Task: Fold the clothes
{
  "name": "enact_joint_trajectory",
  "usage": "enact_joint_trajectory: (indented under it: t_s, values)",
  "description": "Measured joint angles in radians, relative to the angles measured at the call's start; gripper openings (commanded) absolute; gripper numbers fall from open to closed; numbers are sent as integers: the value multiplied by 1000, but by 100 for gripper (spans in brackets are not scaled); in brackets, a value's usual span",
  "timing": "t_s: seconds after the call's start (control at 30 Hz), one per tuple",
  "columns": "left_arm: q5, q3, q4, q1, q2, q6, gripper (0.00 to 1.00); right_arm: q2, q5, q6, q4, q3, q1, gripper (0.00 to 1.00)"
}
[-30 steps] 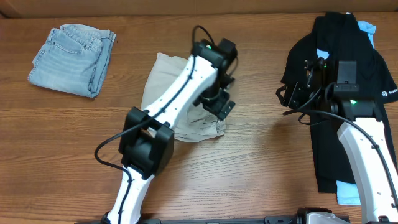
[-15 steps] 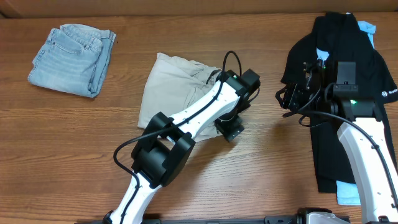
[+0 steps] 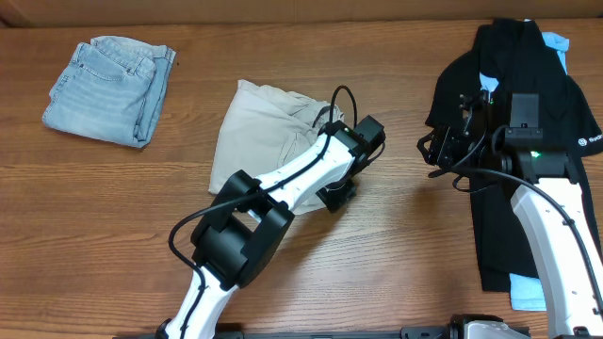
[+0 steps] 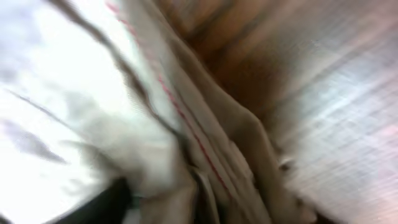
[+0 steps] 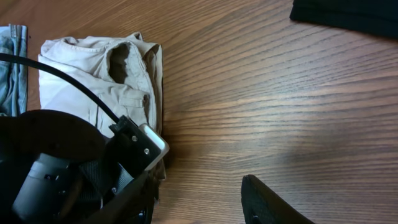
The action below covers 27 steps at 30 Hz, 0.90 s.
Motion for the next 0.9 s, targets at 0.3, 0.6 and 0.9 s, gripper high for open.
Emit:
enact_joint_trajectory:
  t_s: [0.3, 0.6, 0.9]
  values:
    - [-179, -36, 32, 4, -8, -138, 4, 0, 0, 0, -3, 0, 0, 49]
    - [-224, 274, -293, 214, 58, -266, 4, 0, 0, 0, -3, 0, 0, 50]
    - [-206, 992, -499, 514, 60, -241, 4, 0, 0, 1, -3, 0, 0, 53]
